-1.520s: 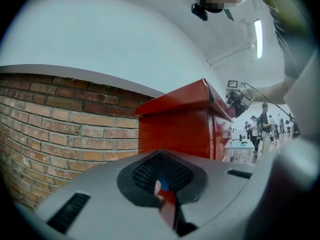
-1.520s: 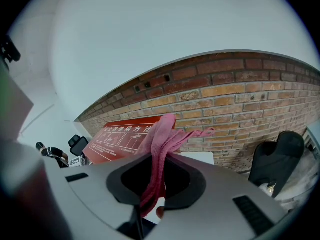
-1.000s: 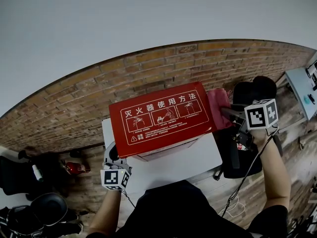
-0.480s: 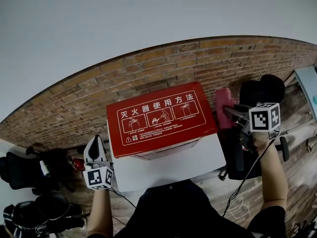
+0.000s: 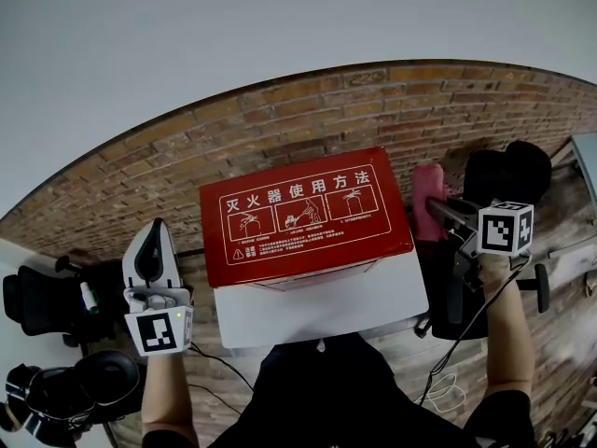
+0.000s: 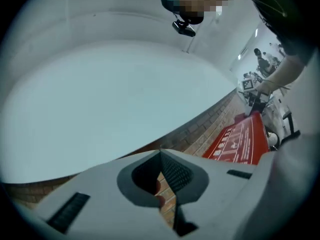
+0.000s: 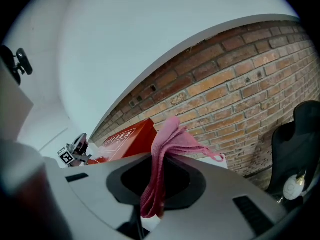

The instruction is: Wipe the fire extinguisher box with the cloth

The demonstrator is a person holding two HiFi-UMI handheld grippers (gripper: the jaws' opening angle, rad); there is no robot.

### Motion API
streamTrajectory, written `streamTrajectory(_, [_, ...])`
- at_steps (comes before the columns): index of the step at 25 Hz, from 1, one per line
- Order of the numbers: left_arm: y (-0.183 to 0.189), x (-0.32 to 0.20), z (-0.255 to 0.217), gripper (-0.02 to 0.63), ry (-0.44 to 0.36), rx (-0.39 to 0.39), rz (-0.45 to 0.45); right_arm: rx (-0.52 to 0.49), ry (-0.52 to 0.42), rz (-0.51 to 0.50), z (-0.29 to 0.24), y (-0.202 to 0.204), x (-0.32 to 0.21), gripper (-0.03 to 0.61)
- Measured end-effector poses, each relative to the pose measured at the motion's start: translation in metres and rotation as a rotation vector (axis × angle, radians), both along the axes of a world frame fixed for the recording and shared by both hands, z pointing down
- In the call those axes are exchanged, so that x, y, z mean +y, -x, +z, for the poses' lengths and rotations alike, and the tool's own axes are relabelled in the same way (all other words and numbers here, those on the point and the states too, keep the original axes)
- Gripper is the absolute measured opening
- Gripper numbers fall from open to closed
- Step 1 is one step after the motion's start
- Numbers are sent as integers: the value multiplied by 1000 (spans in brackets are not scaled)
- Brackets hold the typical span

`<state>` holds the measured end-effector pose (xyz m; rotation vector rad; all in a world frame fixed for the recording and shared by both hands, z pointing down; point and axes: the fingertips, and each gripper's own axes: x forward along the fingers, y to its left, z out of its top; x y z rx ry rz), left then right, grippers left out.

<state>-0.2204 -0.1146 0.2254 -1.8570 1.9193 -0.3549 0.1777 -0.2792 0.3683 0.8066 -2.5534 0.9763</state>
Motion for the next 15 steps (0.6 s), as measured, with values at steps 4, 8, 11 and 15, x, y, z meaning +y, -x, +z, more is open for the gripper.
streamTrajectory(4, [-41,-28,-20,29,-12,-50,127,-13,7,15,2,0,4,61])
streamTrajectory(8, [-84,-56,-24,29,2,-120,266,-11,4,53,0,-1,12,61])
streamTrajectory(11, [-113,-78,-12,29,57,-199,375,-5,3,85,-2,-1,25,61])
streamTrajectory(15, [-161,-99,-5,29,61,-371,536,28,-1,132,-3,-4,49,61])
